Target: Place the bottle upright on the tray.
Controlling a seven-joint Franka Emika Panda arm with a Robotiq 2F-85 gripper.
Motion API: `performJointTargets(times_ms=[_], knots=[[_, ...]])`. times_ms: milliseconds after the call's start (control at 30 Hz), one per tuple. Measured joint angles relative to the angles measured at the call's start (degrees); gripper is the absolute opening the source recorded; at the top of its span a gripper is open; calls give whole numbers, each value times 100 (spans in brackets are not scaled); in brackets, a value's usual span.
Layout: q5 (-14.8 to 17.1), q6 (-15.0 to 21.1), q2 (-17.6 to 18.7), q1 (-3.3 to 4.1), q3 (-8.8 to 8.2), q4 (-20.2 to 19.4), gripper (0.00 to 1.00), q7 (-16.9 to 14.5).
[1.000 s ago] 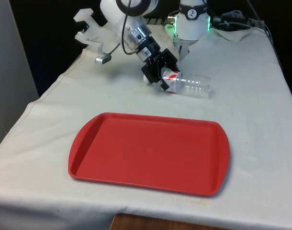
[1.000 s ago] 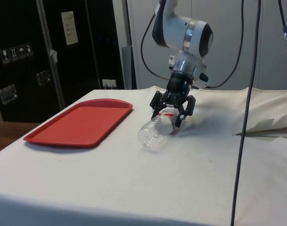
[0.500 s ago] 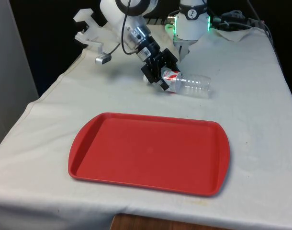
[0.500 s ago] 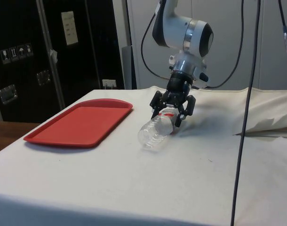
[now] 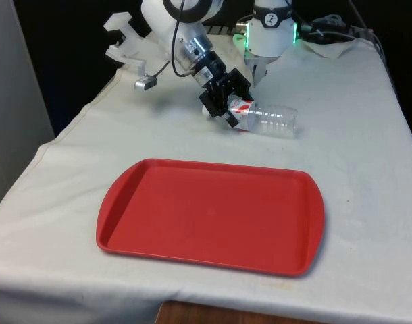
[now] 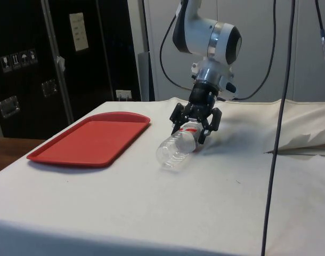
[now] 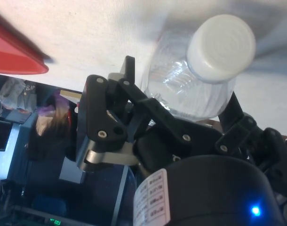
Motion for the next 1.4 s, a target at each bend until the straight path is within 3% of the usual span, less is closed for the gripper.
performJointTargets(times_ms=[67,367,400,500,667,1400], knots=[[0,0,0,0,0,0,100,0],[0,0,-11,17,6,0,45,0],[0,0,-17,17,6,0,45,0],[-6,0,-57,17,0,-17,29,0],[-6,0,-120,17,-6,-52,17,0],[-6,-52,-126,17,-23,-52,15,0]])
